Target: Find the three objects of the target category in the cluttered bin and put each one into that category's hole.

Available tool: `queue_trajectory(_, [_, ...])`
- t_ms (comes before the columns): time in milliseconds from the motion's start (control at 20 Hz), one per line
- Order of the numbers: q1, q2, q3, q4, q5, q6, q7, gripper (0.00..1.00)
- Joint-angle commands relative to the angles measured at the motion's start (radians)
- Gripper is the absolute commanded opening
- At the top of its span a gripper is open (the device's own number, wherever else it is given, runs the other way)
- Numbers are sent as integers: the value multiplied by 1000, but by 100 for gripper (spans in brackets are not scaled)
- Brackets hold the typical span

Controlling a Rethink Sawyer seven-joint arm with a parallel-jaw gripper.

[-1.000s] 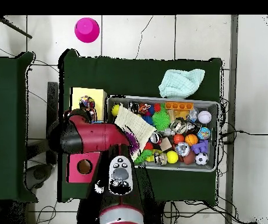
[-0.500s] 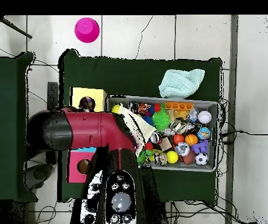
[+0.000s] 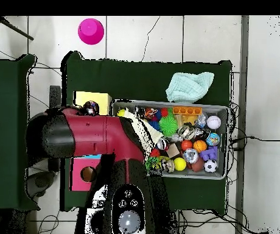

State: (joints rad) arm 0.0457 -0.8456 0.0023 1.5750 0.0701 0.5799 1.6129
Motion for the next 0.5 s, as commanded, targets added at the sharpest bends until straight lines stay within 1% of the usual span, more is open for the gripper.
queue_trajectory(50, [-59,-1,-92,3,-175,-111,49,0])
queue_trajectory(100, [-87,-4,-75,6,-224,-181,-11,0])
queue_trajectory(150, [-96,4,-83,-16,-272,-189,-56,0])
queue_trajectory(200, [-101,14,-96,-40,-305,-156,-88,0])
queue_trajectory(250, [-128,10,-76,-35,-310,-166,-101,0])
queue_trajectory(350, [-205,-16,-2,2,-291,-197,-104,0])
queue_trajectory(500, [-315,-45,108,42,-288,-226,-128,0])
